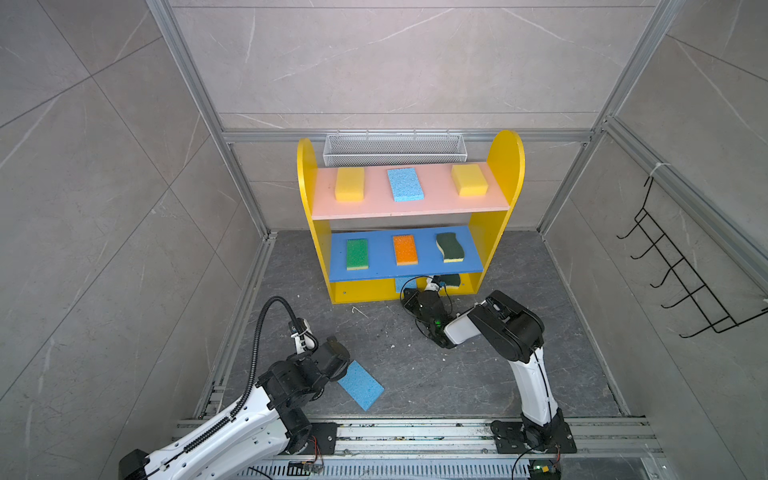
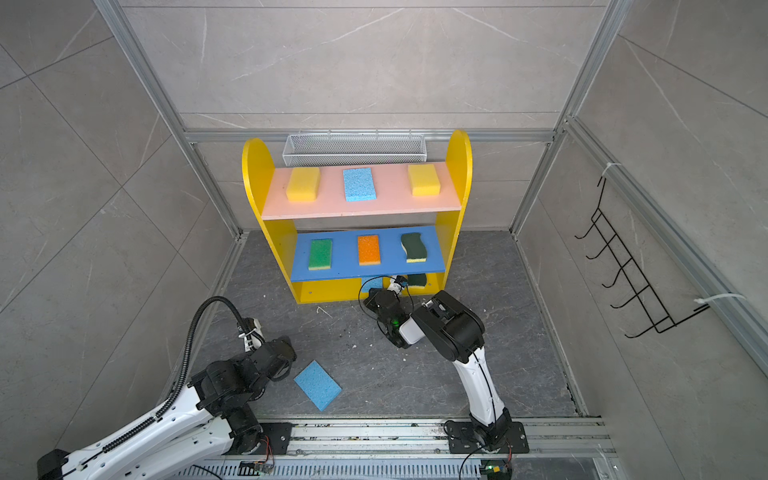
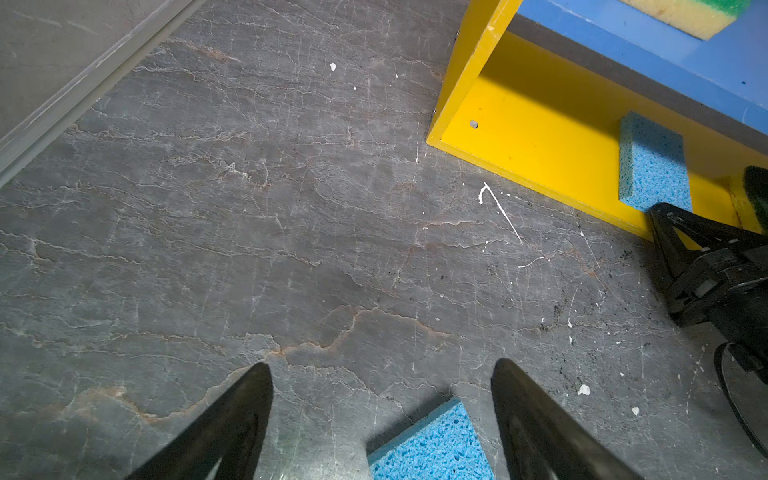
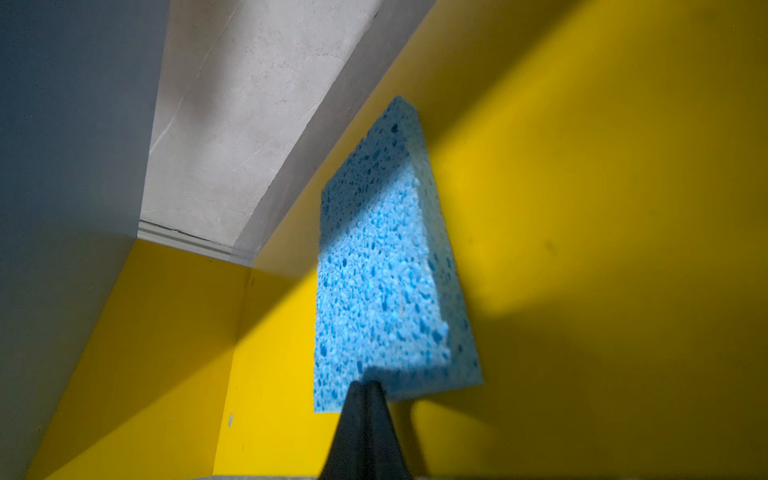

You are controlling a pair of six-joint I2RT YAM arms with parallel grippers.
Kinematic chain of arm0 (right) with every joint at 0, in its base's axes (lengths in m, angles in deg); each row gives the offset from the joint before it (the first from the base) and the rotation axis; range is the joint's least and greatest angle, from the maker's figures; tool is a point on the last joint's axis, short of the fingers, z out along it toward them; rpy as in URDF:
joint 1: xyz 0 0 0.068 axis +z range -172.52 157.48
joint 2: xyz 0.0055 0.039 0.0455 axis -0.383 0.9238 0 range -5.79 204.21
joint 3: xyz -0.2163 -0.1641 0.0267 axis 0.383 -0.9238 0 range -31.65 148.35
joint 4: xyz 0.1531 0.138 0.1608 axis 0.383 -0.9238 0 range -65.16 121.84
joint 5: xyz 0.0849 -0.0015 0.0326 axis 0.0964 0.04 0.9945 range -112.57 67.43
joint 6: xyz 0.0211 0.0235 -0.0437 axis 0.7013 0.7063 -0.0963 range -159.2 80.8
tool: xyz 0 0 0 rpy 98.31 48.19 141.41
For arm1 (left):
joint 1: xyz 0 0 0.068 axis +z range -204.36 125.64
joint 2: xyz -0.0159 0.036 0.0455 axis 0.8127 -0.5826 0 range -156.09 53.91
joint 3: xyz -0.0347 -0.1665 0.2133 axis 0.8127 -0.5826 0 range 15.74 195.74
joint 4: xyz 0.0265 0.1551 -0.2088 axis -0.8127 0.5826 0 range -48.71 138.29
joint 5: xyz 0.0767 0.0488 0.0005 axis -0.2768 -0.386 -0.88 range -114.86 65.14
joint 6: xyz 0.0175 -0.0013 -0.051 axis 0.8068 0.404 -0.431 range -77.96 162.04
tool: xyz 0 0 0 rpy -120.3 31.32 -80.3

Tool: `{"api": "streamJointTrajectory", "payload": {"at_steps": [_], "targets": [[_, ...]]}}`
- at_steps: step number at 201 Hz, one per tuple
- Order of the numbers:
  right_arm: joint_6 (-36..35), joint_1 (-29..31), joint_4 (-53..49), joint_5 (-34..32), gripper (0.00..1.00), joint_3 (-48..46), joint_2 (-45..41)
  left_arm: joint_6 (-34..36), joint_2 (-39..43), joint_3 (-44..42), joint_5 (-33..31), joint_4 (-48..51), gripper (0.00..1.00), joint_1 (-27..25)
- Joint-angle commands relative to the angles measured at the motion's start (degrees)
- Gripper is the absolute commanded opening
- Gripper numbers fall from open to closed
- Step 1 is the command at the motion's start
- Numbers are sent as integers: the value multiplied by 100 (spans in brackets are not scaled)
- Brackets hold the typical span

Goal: Place and organize the cleaning sponges onto the shelf
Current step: 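Draw the right gripper back from the bottom board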

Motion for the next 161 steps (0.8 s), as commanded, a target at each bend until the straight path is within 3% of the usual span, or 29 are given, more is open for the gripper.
{"api": "streamJointTrajectory", "payload": {"at_steps": [1, 54, 121, 161], "targets": [[-201, -42, -666, -76, 0, -73, 143, -84, -25, 85, -159, -36, 85, -13], [-235, -36, -634, -94, 0, -270, -81, -75, -68, 86, -135, -35, 85, -13], [-1161, 204, -892, -464, 4, -562, -781, -141, 17, 39, -63, 67, 85, -12], [-1932, 707, -1364, -720, 7, -705, -1614, -201, 73, -11, 25, 183, 86, -13]]}}
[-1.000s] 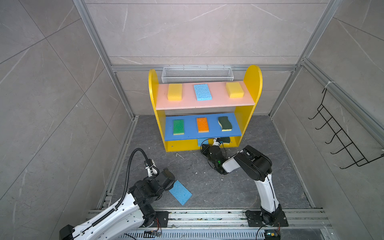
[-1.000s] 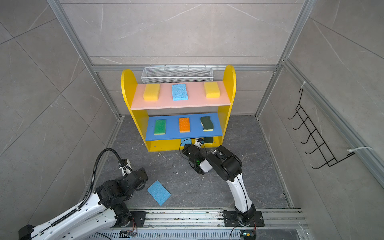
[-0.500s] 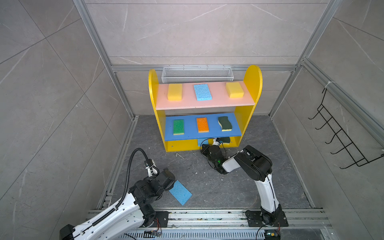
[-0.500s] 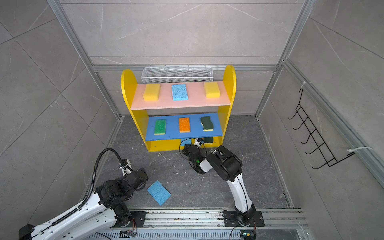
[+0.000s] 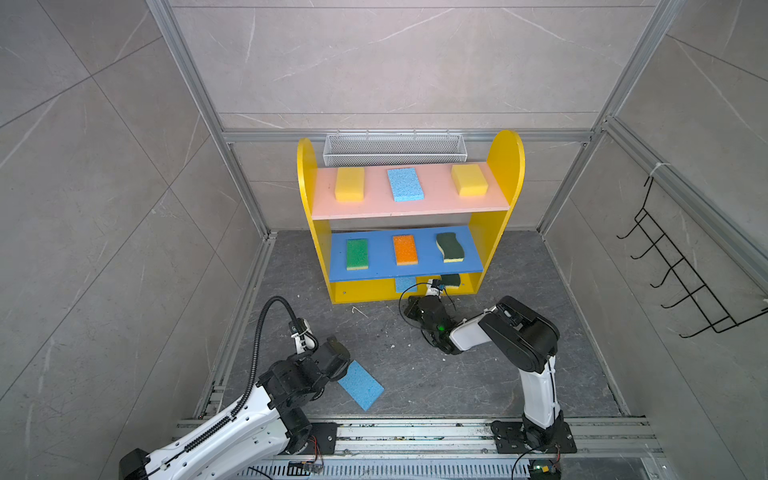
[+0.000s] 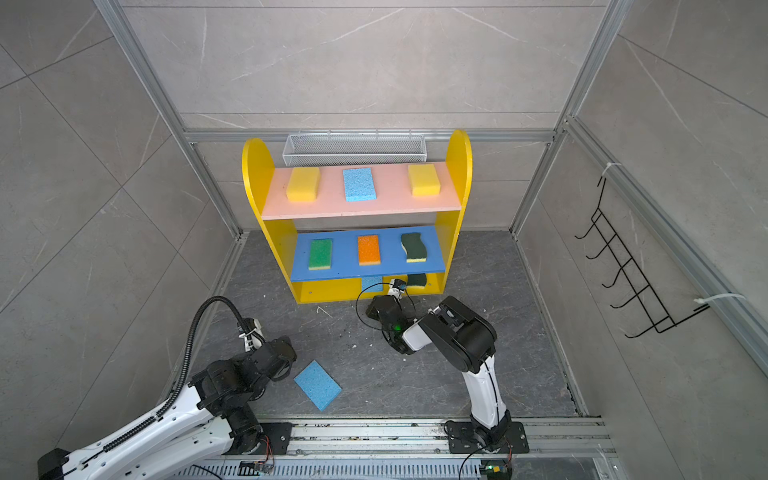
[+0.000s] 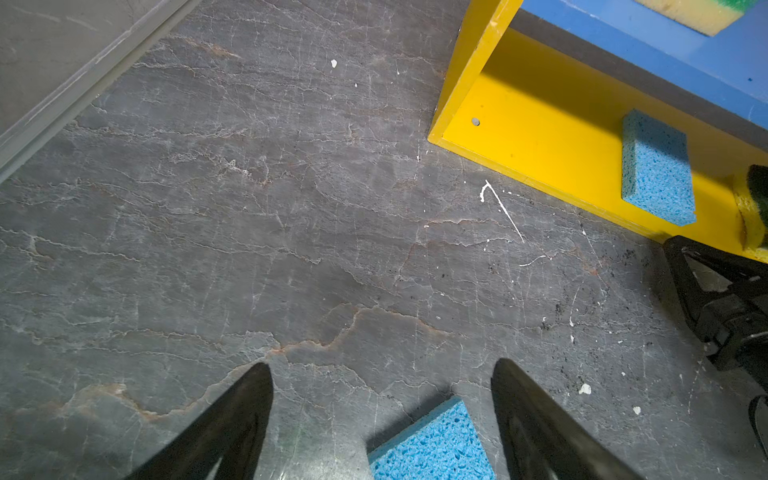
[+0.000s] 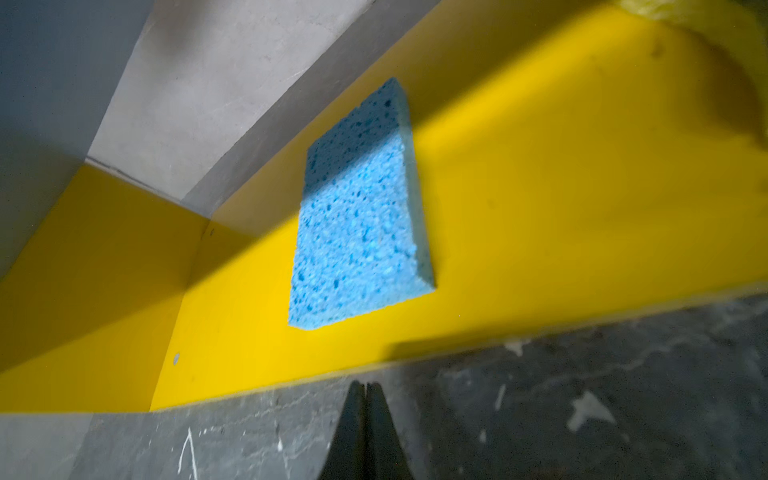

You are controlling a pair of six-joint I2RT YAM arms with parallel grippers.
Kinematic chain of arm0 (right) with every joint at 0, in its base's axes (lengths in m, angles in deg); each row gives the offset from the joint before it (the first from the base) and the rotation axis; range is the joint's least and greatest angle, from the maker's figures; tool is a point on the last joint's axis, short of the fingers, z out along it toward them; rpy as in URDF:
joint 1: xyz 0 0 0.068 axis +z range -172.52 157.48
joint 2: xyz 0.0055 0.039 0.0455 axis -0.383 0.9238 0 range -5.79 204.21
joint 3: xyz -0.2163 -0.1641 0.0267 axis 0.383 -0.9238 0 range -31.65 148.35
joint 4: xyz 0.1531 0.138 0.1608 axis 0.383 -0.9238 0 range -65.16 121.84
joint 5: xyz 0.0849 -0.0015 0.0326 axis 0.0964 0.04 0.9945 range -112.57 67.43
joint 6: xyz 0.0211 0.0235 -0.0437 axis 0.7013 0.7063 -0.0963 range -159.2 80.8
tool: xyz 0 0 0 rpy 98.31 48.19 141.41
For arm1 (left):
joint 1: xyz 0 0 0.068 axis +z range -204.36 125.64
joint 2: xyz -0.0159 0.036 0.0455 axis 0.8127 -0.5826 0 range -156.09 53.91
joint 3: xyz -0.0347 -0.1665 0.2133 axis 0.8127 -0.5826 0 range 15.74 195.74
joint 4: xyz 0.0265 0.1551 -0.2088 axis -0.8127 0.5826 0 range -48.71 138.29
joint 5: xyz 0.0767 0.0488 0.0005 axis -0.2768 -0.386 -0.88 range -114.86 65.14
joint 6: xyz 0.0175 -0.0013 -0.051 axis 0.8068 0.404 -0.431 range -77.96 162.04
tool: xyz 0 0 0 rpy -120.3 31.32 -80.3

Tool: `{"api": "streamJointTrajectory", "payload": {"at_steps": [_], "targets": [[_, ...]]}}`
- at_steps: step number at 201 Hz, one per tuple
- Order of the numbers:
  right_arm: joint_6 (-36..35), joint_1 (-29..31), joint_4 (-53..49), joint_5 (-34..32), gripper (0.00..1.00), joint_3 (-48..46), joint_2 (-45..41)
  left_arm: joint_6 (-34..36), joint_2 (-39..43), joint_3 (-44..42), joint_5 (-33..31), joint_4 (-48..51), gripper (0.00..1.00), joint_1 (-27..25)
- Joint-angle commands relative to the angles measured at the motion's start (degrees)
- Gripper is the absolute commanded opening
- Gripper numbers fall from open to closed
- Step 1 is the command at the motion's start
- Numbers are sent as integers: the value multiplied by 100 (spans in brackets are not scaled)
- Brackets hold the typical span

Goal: Place and organize the cleaning sponges onto the shelf
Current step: 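Draw the right gripper back from the bottom board, then lower the left gripper onto the floor blue sponge and close it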

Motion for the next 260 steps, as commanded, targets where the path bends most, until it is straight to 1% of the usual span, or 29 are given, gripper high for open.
{"api": "streamJointTrajectory", "payload": {"at_steps": [1, 26, 41, 55, 74, 105, 120, 144, 152, 160, 181, 191, 193, 199, 230, 260], "targets": [[-735, 336, -496, -308, 7, -63, -668, -147, 53, -4, -12, 168, 85, -14], [-1176, 652, -1196, -577, 12, -112, -1413, -138, -20, 164, 31, 405, 86, -15], [-1321, 730, -1687, -636, 13, -126, -1902, -75, -46, 301, 104, 522, 86, -14], [-1343, 744, -2148, -641, 15, -173, -2316, 11, -43, 410, 197, 608, 86, -15], [-1288, 754, -2532, -634, 19, -326, -2825, 37, -57, 494, 290, 762, 86, -15], [-1161, 758, -3236, -629, 20, -530, -3480, -81, -14, 413, 576, 865, 86, -19], [-1066, 751, -3528, -630, 22, -661, -3822, -173, 42, 364, 732, 913, 86, -15], [-975, 753, -4057, -592, 29, -872, -4451, -263, 49, 311, 1023, 1045, 87, -15], [-962, 751, -4287, -603, 34, -920, -4653, -316, 22, 302, 1111, 1105, 87, -15], [-955, 753, -4539, -605, 39, -941, -4854, -380, -25, 270, 1183, 1175, 88, -15], [-952, 758, -5150, -570, 59, -951, -5286, -512, -298, 227, 1389, 1246, 89, -15], [-957, 755, -5464, -570, 65, -934, -5457, -542, -503, 237, 1429, 1230, 90, -15], [-953, 756, -5523, -572, 66, -934, -5486, -550, -546, 246, 1543, 1221, 90, -15], [-948, 754, -5686, -583, 69, -932, -5581, -567, -709, 266, 1629, 1195, 90, -15], [-947, 749, -6265, -773, 73, -1041, -6105, -631, -1250, 366, 2016, 928, 91, -31], [-974, 735, -6835, -944, 78, -1048, -6545, -759, -1282, 275, 2350, 528, 92, -41]]}}
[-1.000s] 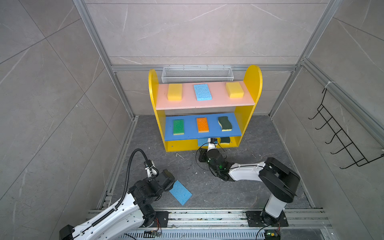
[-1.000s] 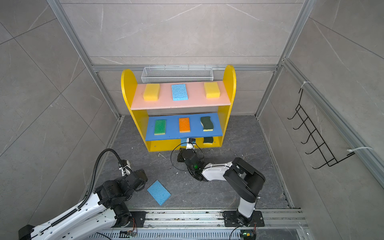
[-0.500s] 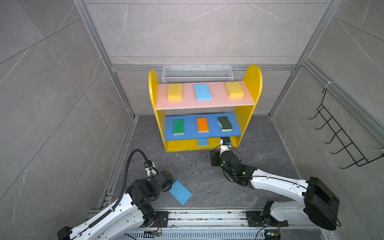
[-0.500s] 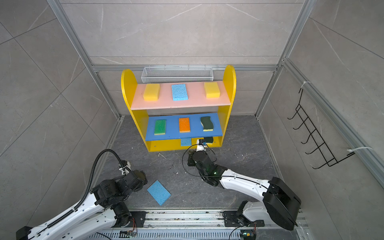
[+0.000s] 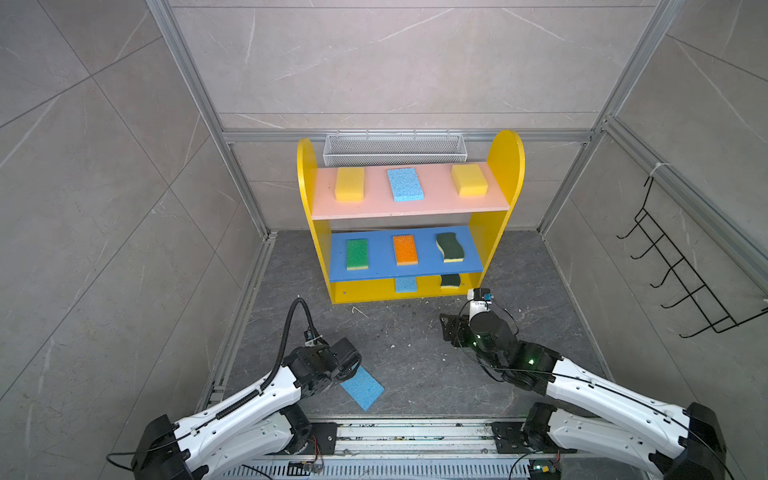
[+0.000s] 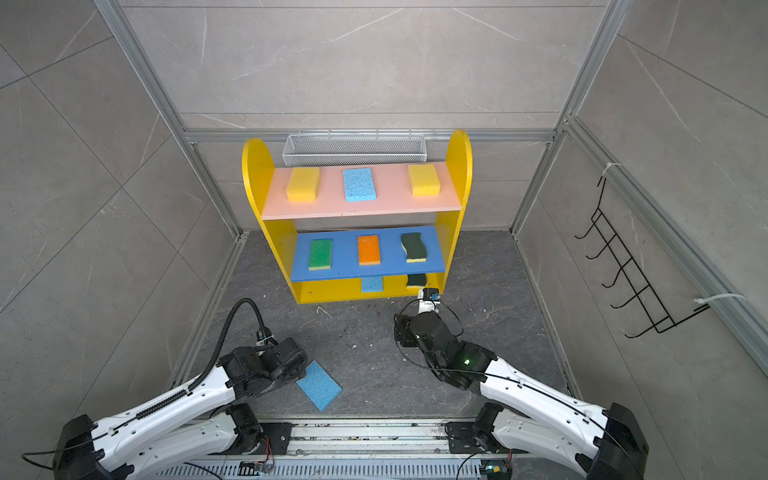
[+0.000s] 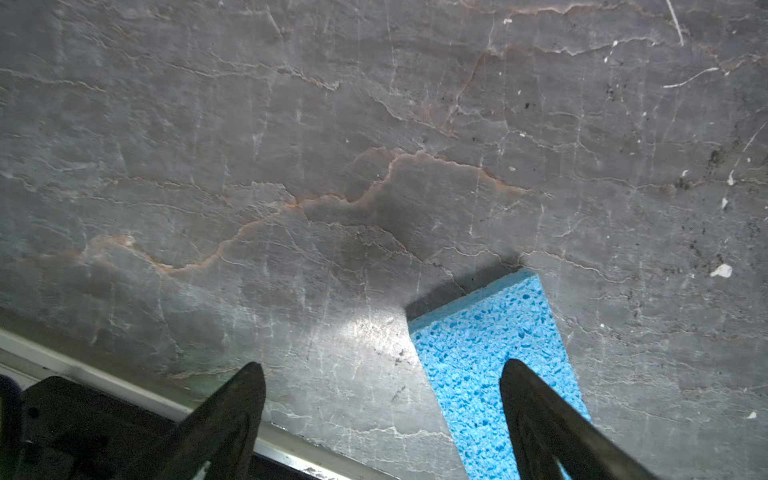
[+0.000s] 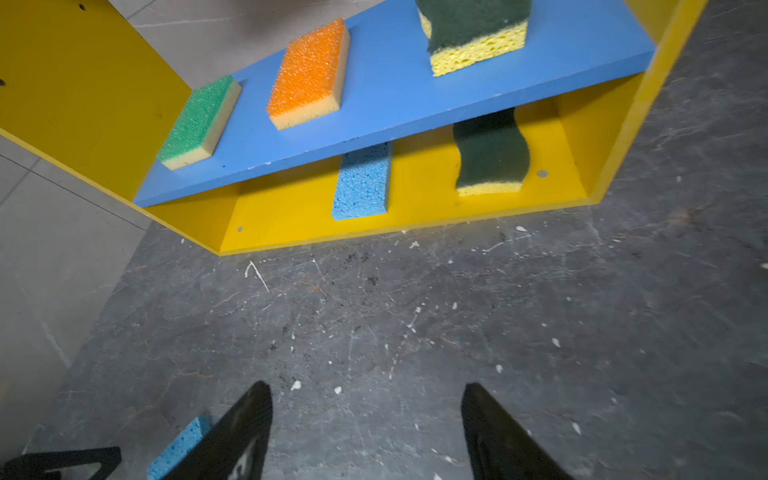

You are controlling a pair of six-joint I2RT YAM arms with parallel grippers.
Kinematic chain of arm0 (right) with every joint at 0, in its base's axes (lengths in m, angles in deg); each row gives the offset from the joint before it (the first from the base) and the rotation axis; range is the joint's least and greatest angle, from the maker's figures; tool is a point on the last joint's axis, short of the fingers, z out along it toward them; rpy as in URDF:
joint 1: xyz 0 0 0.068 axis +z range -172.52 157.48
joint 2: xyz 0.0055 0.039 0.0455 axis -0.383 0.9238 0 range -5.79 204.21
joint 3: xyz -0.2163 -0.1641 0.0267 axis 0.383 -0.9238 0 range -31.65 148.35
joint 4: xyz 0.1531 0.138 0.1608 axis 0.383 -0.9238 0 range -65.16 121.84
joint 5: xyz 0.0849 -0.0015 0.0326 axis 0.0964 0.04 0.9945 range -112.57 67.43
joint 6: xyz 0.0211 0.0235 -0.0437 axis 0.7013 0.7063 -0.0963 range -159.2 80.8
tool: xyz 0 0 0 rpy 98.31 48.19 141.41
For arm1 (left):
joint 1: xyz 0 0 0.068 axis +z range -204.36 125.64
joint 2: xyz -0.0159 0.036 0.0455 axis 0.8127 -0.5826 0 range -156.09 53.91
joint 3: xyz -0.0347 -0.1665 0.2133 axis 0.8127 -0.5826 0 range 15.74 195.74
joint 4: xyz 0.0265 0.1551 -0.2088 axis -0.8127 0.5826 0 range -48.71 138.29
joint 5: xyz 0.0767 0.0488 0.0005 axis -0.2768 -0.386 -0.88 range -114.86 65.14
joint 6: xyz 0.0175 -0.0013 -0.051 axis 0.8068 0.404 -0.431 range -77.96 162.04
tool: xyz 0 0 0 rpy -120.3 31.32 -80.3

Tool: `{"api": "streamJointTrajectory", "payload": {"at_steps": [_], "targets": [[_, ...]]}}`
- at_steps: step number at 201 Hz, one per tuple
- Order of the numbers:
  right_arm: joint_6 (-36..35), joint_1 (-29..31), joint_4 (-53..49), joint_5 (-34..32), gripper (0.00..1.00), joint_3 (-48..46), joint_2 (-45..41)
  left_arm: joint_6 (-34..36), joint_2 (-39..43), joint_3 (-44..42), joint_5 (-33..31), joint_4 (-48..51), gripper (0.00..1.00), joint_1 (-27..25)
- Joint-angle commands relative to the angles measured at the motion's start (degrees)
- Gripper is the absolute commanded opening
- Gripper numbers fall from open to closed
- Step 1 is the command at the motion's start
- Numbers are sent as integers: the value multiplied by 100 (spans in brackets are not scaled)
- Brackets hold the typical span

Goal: Place and organize the cleaning sponges onto the shelf
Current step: 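Lower the left gripper onto the floor blue sponge and close it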

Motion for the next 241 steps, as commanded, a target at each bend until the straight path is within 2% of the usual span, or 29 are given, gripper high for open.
{"api": "streamJointTrajectory", "payload": {"at_steps": [1, 39, 49, 87, 108, 156, 190, 241], "targets": [[-33, -20, -771, -266, 79, -56, -310, -229, 13, 8, 377, -305, 92, -41], [-94, -16, -1206, -401, 89, -50, -638, -395, 13, -244, 618, -906, 93, -94], [-101, -24, -1285, -440, 90, -26, -667, -433, -58, -300, 670, -1061, 100, -93], [45, -77, -2248, -898, 92, 513, -382, -576, -607, -147, 738, -1081, 100, -121], [-59, -131, -2528, -931, 92, 792, -215, -696, -889, -32, 747, -1143, 100, -154], [-159, -422, -2391, -540, 94, 831, -118, -1166, -1071, 115, 730, -1264, 100, -243], [-224, -647, -2233, -189, 94, 738, 53, -1223, -1212, 222, 762, -1310, 100, -270], [-323, -828, -2098, -67, 94, 614, 20, -1356, -1567, 407, 1014, -1253, 100, -346]]}}
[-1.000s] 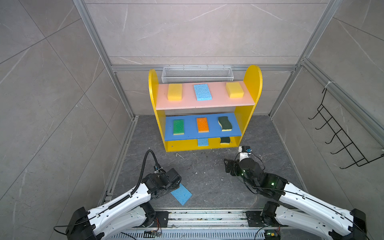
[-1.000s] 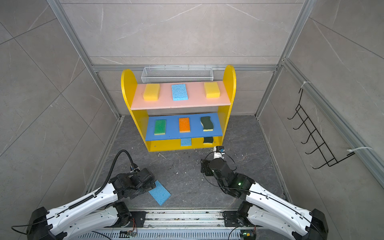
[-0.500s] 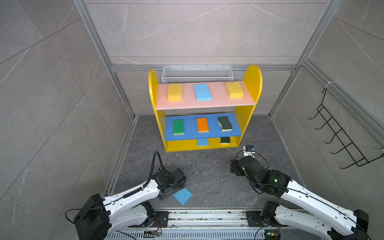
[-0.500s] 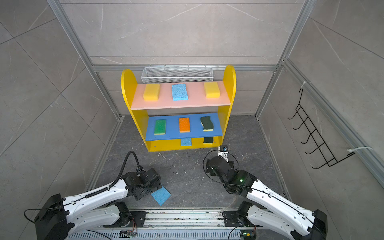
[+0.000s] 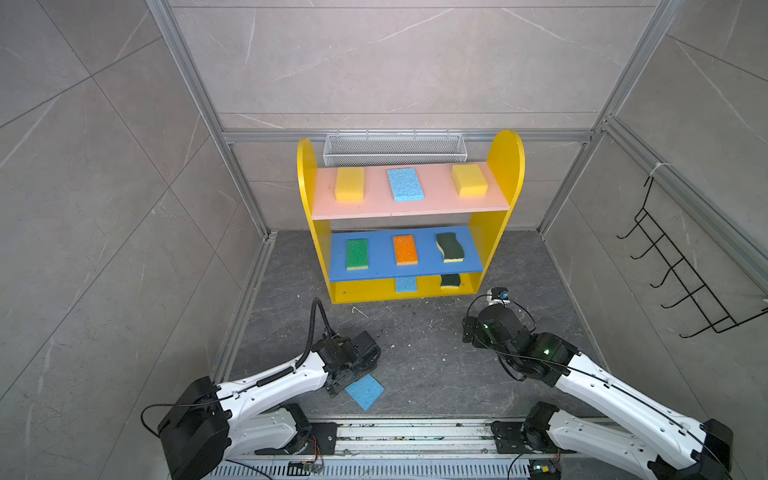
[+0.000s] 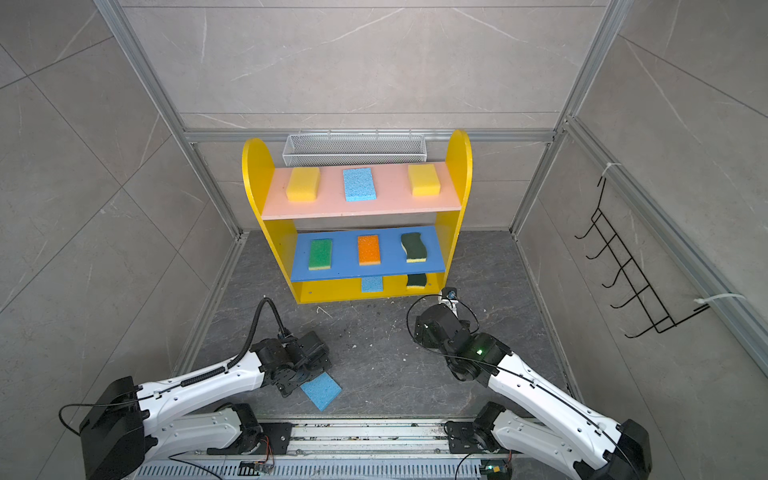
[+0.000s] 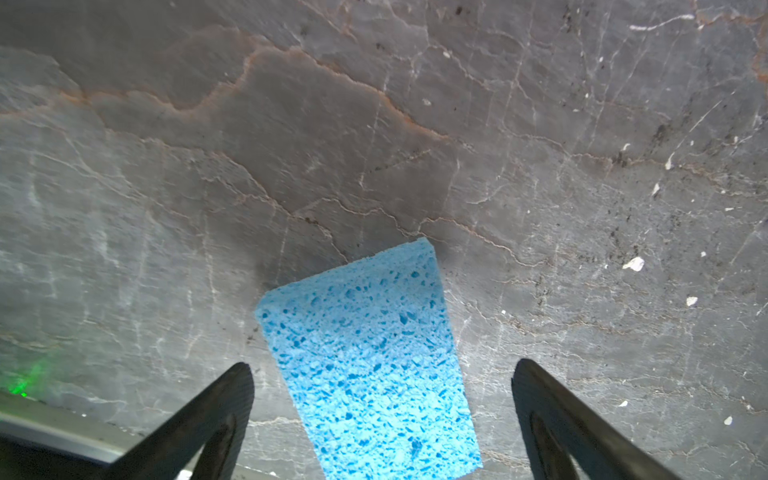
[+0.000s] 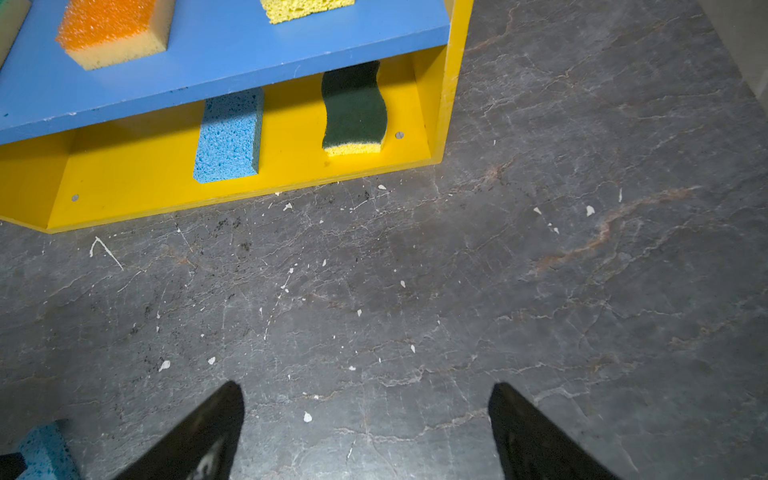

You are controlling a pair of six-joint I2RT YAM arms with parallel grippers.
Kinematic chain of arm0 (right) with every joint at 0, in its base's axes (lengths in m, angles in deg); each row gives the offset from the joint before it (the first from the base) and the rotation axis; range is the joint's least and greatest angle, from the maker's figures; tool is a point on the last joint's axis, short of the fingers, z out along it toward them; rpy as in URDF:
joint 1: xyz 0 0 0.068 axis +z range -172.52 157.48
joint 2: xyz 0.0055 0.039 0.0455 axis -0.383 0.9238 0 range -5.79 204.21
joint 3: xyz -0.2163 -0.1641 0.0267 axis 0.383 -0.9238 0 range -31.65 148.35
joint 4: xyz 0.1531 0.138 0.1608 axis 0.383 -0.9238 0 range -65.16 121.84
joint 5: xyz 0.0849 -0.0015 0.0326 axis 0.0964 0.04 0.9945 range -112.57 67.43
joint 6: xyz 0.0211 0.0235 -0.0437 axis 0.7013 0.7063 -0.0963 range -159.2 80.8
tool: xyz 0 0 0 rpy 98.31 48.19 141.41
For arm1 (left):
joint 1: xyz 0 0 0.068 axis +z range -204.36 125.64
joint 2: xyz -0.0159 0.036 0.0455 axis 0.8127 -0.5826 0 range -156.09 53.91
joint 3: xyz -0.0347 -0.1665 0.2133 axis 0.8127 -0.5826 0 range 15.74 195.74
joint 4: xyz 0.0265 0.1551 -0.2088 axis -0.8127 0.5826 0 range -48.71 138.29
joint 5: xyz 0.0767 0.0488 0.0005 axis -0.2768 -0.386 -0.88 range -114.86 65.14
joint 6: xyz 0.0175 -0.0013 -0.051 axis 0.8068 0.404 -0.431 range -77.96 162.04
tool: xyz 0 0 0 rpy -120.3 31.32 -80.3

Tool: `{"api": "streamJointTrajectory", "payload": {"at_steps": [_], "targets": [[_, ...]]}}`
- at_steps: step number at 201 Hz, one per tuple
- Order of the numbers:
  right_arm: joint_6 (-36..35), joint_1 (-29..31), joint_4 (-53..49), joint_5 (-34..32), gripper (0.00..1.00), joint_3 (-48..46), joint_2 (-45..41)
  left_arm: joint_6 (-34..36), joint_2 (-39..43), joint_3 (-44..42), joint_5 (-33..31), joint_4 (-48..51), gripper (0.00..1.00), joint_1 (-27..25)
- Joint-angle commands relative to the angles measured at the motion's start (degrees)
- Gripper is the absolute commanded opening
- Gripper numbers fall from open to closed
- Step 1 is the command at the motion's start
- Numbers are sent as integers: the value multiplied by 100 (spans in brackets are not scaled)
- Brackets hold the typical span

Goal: Place and organize the cleaning sponges onto the shelf
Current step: 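Lower the left gripper onto the floor blue sponge and close it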

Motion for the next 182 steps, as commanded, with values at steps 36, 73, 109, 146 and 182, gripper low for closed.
{"api": "streamJointTrajectory", "payload": {"at_steps": [36, 73, 109, 146, 182], "targets": [[-135, -184, 208, 299, 94, -176, -45, -408, -162, 214, 248, 82, 100, -122], [-168, -257, 281, 368, 94, -214, -15, -466, -242, 206, 368, 73, 100, -156], [-179, -329, 353, 433, 94, -240, 3, -580, -436, 120, 513, -102, 100, -201], [-222, -412, 386, 450, 94, -254, 29, -611, -650, 150, 494, -196, 100, -201], [-274, -497, 412, 457, 94, -265, 63, -643, -999, 172, 591, -295, 100, -201]]}}
